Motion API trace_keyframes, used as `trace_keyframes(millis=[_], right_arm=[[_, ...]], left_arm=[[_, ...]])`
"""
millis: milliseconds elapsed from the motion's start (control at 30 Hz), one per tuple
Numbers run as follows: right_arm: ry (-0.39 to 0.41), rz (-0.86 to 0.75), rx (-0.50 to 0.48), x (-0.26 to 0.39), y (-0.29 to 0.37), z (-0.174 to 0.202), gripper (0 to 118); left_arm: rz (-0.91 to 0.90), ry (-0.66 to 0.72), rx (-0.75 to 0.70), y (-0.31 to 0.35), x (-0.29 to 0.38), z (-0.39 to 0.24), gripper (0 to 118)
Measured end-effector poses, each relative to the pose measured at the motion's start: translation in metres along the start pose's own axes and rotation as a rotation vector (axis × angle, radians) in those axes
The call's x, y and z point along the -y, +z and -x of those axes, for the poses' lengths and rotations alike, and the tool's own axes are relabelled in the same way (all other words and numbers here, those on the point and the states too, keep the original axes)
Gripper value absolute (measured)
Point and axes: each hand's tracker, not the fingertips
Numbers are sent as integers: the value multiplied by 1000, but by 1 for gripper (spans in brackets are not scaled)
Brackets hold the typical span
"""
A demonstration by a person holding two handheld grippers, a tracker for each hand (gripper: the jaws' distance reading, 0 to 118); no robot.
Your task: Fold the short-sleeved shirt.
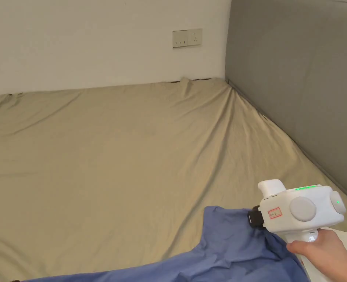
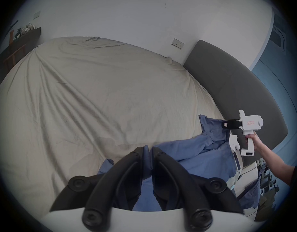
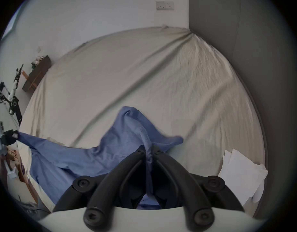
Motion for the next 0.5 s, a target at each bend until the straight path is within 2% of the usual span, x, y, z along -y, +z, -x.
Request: trace_keyframes(millis=[167, 200, 300, 400, 433, 500], right_arm=[[-55, -159, -51, 36, 73, 1, 5], [-90, -186, -71, 50, 91, -2, 5], [-126, -231, -93, 99, 142, -5, 5], [-167, -171, -137, 154, 170, -3, 5], [-164, -133, -110, 174, 171, -1, 5], [-94, -28, -62, 206, 159, 1, 5]], left_arm=[[-31, 20, -3, 11, 3, -21, 11], [-42, 19, 7, 18, 5, -22, 11], [-61, -13, -2, 48, 23, -39, 11], [-54, -14, -25, 78, 51, -42, 11], [-49, -7, -31, 87, 65, -41, 11], [-12, 11, -46, 98, 89, -35, 11]])
